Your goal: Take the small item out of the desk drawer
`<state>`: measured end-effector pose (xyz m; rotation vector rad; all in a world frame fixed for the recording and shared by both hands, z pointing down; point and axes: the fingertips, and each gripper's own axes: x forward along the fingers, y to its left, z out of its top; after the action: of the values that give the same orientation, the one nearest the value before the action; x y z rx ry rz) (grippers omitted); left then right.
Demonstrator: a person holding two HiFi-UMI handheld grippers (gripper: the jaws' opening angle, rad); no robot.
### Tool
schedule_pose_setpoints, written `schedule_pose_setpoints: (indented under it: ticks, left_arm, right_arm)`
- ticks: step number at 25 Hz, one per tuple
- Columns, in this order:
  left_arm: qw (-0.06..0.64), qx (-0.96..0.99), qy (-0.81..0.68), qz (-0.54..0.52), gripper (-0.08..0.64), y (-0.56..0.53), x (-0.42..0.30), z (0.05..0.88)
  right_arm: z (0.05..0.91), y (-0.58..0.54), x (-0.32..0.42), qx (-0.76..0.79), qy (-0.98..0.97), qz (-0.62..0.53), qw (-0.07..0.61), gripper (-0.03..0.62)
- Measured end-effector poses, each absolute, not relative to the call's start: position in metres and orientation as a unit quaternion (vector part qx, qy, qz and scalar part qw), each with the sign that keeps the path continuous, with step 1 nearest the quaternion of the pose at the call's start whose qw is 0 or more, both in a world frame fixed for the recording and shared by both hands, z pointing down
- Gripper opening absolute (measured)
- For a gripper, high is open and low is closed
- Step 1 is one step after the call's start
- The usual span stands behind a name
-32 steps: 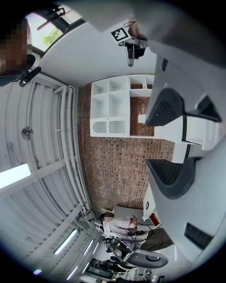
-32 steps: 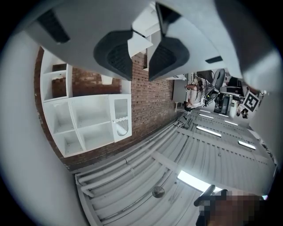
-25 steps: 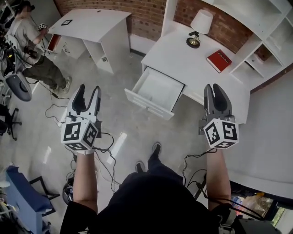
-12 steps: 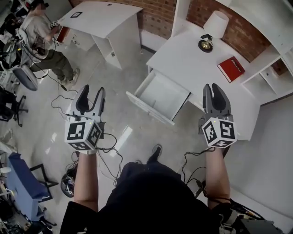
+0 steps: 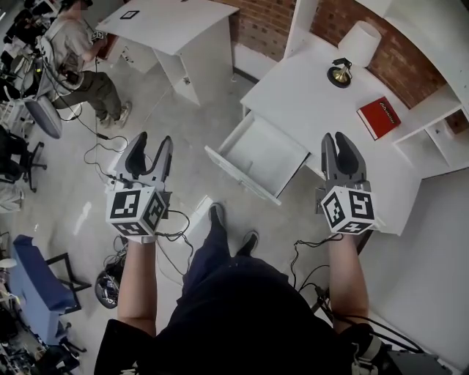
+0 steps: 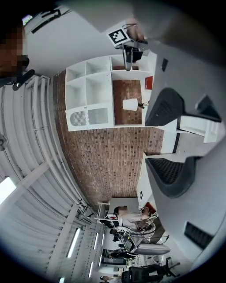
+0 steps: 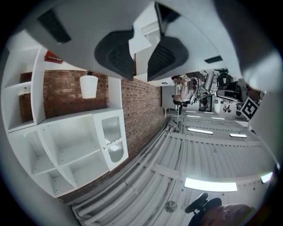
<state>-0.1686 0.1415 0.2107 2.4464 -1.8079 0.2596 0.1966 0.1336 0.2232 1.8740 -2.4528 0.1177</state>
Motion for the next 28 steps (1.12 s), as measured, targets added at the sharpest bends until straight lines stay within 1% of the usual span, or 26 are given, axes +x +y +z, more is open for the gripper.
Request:
schedule_pose_setpoints:
  ticks: [5, 10, 19, 24, 28]
  left_arm:
    - [0.06, 0.809, -0.578, 0.088, 0.216, 0.112, -0.172, 0.232]
    - [0.075, 0.824, -0.554, 0.091, 0.216, 0.058, -0.174, 0.255]
    - [0.087, 0.854, -0.493, 0.141, 0.216, -0.04, -0.183, 0.31]
    - [0.111, 0.866, -0.46, 0.16, 0.216, -0.065, -0.183, 0.348]
    - [0.136, 0.874, -0.43, 0.182, 0.216, -0.067, -0.178, 0.383]
  right_arm:
    - [0.242, 0.115, 0.185, 0.606, -0.792, 0.062, 0.04, 0.097]
    - [0.261, 0.08, 0.171, 0.613, -0.784, 0.079, 0.063, 0.097]
    - [0.319, 0.015, 0.138, 0.627, -0.759, 0.129, 0.115, 0.097]
    - [0.363, -0.005, 0.118, 0.623, -0.749, 0.185, 0.131, 0.097]
    - [0.405, -0.012, 0.101, 0.6, -0.75, 0.219, 0.171, 0.075]
